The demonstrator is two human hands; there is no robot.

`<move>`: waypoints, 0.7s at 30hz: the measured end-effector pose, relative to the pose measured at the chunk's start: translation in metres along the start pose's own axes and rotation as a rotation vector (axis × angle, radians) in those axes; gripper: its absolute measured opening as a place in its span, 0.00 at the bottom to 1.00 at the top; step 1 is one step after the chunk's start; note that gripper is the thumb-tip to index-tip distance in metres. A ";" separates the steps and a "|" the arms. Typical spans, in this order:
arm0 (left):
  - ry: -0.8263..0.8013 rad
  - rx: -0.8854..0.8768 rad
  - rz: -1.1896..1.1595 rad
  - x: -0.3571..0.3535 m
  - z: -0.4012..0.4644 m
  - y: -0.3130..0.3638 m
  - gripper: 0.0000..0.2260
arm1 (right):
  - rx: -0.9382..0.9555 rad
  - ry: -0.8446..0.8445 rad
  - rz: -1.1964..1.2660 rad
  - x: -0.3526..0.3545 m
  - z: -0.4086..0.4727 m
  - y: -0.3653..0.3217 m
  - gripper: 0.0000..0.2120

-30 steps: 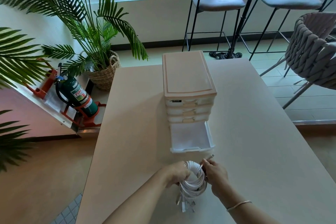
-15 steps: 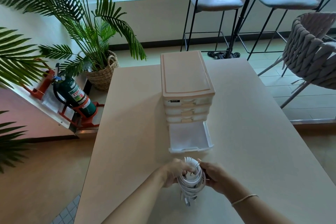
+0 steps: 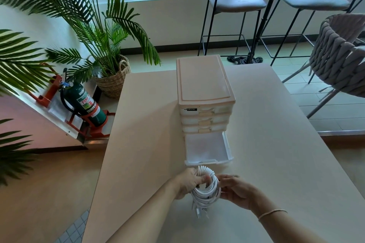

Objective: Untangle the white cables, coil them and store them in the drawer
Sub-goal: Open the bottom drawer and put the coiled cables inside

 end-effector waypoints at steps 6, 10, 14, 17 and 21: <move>-0.048 -0.044 0.020 -0.002 0.001 0.004 0.05 | 0.052 -0.095 0.067 0.000 0.005 0.007 0.30; -0.058 -0.054 0.065 0.001 0.004 0.002 0.03 | 0.090 -0.117 0.096 -0.004 0.007 0.008 0.31; -0.094 -0.091 0.074 -0.001 0.003 0.005 0.17 | 0.115 -0.125 0.144 -0.007 0.006 0.009 0.30; -0.089 -0.082 0.076 -0.001 0.001 0.005 0.18 | 0.103 -0.140 0.150 -0.005 0.005 0.008 0.31; -0.068 -0.101 0.051 -0.002 0.001 0.004 0.03 | 0.086 -0.148 0.139 -0.004 0.003 0.005 0.32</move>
Point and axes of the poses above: each hand's wrist, its own z-axis towards the middle knuckle, its own x-axis out of the back of the hand, y = z × x, the point moved 2 cm from there along z, towards the middle knuckle, and after that the axes turned 11 degrees about -z, right-handed, at the moved point
